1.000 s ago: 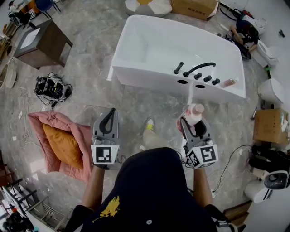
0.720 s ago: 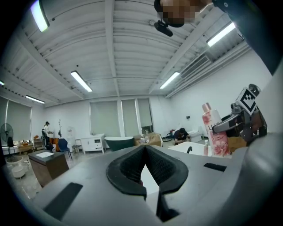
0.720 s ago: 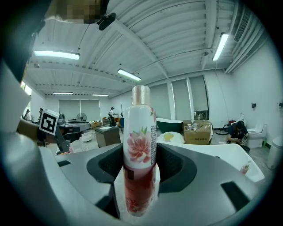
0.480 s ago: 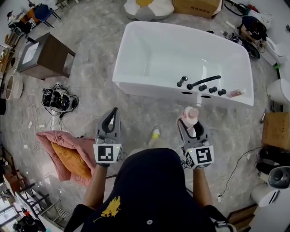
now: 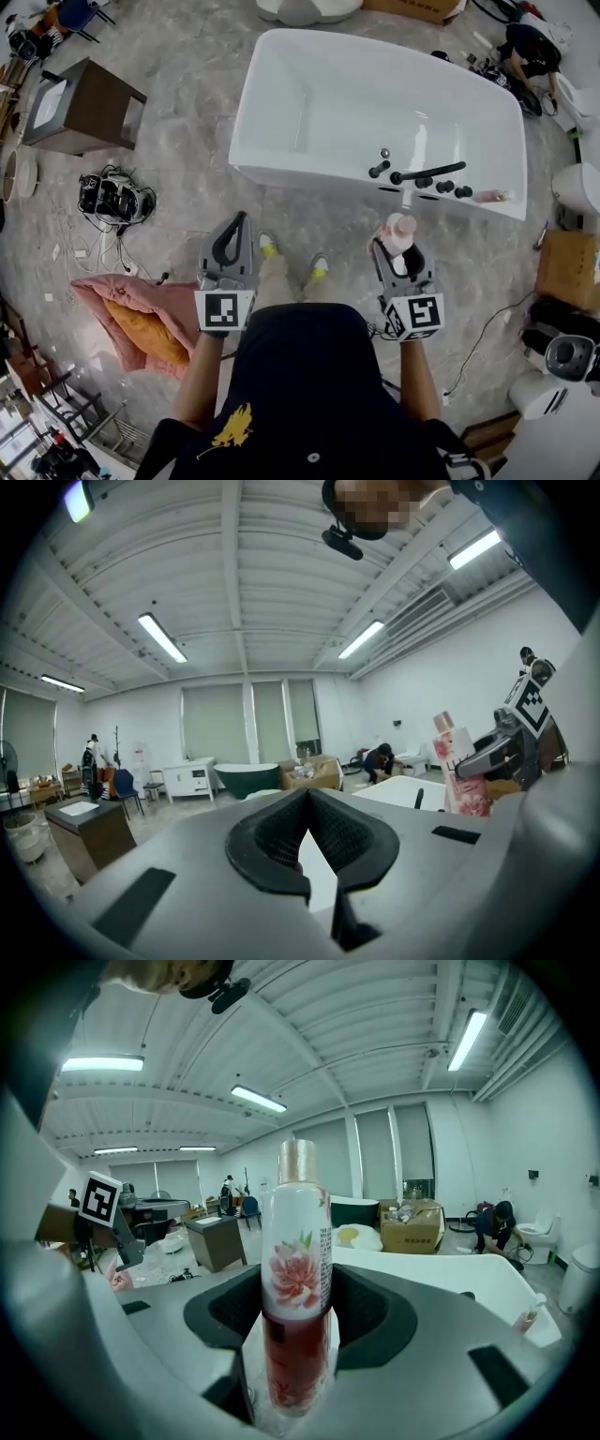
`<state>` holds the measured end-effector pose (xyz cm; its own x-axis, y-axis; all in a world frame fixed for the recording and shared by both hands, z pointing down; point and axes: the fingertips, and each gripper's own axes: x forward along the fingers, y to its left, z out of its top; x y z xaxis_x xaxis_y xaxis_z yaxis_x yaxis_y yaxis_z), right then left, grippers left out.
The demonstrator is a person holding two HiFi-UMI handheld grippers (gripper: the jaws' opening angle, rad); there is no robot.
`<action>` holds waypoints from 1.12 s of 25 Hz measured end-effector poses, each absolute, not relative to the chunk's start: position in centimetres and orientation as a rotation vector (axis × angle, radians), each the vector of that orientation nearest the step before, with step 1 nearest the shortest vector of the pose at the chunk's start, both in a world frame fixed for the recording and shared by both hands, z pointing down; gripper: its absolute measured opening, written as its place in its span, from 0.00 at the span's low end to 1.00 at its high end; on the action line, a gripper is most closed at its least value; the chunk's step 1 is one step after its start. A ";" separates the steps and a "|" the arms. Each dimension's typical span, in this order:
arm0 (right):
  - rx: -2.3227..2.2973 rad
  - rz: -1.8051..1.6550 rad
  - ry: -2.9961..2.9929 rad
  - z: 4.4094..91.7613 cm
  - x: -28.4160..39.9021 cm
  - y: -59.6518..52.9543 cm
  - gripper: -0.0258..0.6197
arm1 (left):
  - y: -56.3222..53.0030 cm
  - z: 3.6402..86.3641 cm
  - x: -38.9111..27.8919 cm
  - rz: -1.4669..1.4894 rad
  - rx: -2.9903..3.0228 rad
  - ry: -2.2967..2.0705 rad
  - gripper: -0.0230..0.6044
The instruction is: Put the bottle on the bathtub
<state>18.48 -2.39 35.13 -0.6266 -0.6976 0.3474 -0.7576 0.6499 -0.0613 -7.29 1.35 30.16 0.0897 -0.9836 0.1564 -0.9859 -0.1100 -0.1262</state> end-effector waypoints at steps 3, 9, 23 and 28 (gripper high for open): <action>1.216 0.303 -2.561 35.8 16.3 -3.8 0.38 | -0.7 30.0 -9.9 0.308 2.354 -2.084 0.06; 1.330 0.274 -2.496 36.1 9.2 -6.3 0.38 | -4.6 31.1 -17.2 0.200 2.461 -1.998 0.06; 1.356 0.309 -2.386 42.5 0.0 -14.0 0.38 | -13.0 38.8 -25.0 0.180 2.508 -1.822 0.06; 1.402 0.333 -2.354 47.9 -0.8 -16.9 0.37 | -14.7 43.3 -25.4 0.153 2.458 -1.798 0.06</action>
<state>-0.78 -16.94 47.94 -0.4306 -0.7902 0.4361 -0.8802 0.4746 -0.0092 -25.37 -14.69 43.34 0.3011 -0.9439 0.1356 -0.9532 -0.3018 0.0156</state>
